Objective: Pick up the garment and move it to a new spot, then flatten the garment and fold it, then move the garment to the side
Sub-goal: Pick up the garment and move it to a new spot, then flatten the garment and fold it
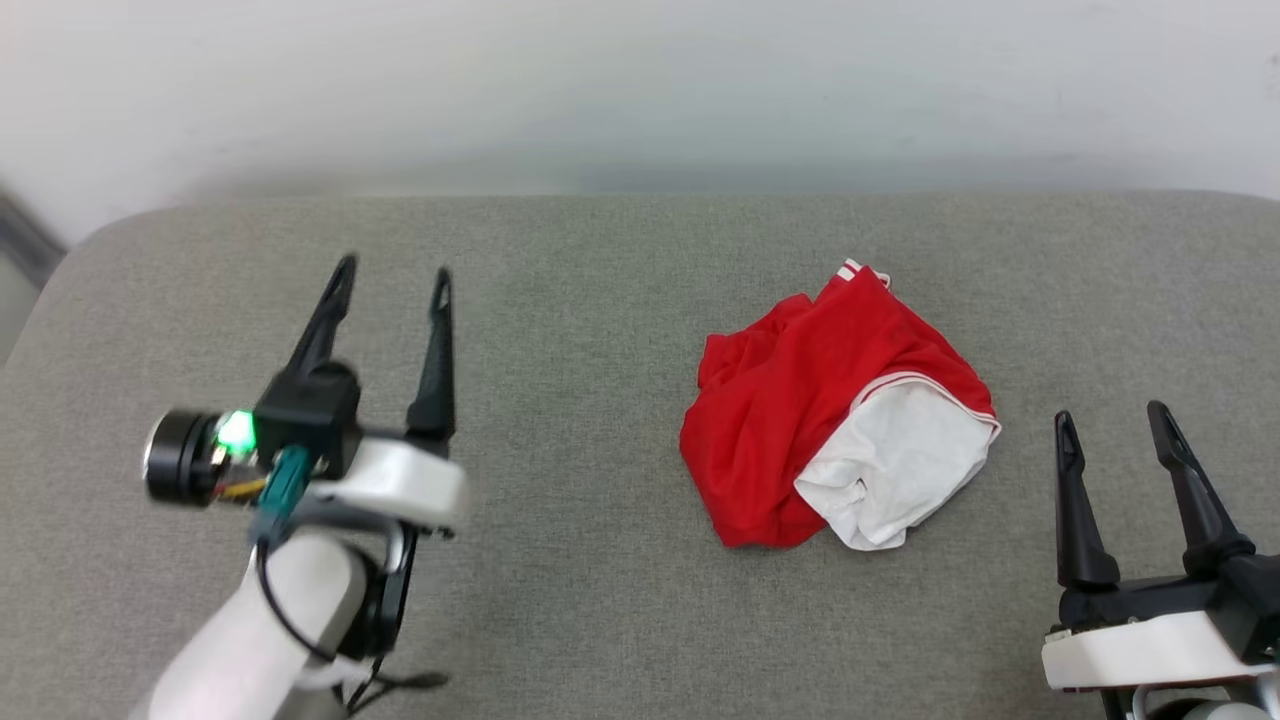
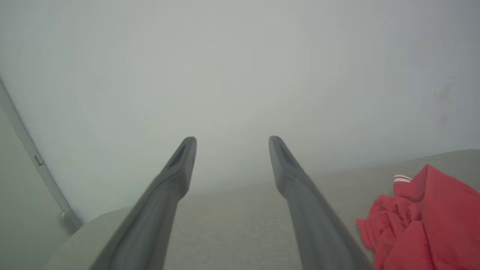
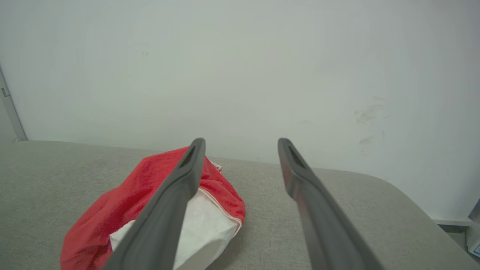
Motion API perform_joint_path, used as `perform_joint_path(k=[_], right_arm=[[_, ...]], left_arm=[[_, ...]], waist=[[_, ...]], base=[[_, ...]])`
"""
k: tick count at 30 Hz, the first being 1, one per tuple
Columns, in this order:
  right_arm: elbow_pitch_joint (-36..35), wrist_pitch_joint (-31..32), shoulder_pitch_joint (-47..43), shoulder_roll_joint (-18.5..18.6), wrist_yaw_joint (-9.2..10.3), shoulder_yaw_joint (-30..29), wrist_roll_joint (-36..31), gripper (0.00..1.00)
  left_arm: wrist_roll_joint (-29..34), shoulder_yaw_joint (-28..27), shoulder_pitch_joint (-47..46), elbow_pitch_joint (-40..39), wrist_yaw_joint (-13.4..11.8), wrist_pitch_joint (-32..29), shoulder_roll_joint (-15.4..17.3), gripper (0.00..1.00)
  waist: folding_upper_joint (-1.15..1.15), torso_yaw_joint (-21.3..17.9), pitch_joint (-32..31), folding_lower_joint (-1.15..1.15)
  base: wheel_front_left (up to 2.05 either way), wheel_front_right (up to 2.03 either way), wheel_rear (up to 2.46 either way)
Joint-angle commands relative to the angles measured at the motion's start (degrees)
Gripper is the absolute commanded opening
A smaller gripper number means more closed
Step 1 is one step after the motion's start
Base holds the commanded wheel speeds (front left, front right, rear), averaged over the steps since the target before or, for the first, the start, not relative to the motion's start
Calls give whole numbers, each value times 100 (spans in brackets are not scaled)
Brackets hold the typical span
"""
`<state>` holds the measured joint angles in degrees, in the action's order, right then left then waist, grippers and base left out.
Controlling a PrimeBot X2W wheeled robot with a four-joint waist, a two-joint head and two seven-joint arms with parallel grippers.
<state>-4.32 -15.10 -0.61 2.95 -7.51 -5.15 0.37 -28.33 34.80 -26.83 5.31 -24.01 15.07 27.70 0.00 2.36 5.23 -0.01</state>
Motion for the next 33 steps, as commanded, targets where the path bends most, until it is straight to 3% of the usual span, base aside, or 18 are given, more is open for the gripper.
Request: perform_joint_path(k=[1,8,14,23,33], right_arm=[[1,-10,-69,-13,3,-5,11,100],[2,-10,-185,-12,4,35,93,100],[46,-10,-280,-12,3,90,163,100],[145,-10,-502,-12,3,124,251,100],[207,-10,-644,-12,4,119,300,100]], left_arm=[[137,-171,269,-89,-40,13,-70,100],[892,-1166,1601,-483,149,14,-548,100],[1330,-1806,2281,-431,554,14,-1060,100],[1875,-2391,2766,-334,1149,15,-1662,100],[2215,-2733,2947,-277,1619,15,-1994,100]], waist=[[0,17,-38,1],[0,29,-145,1],[0,34,-211,1],[0,15,-345,1],[0,-11,-430,1]], base=[[0,0,0],[0,0,0],[0,0,0],[0,0,0],[0,0,0]])
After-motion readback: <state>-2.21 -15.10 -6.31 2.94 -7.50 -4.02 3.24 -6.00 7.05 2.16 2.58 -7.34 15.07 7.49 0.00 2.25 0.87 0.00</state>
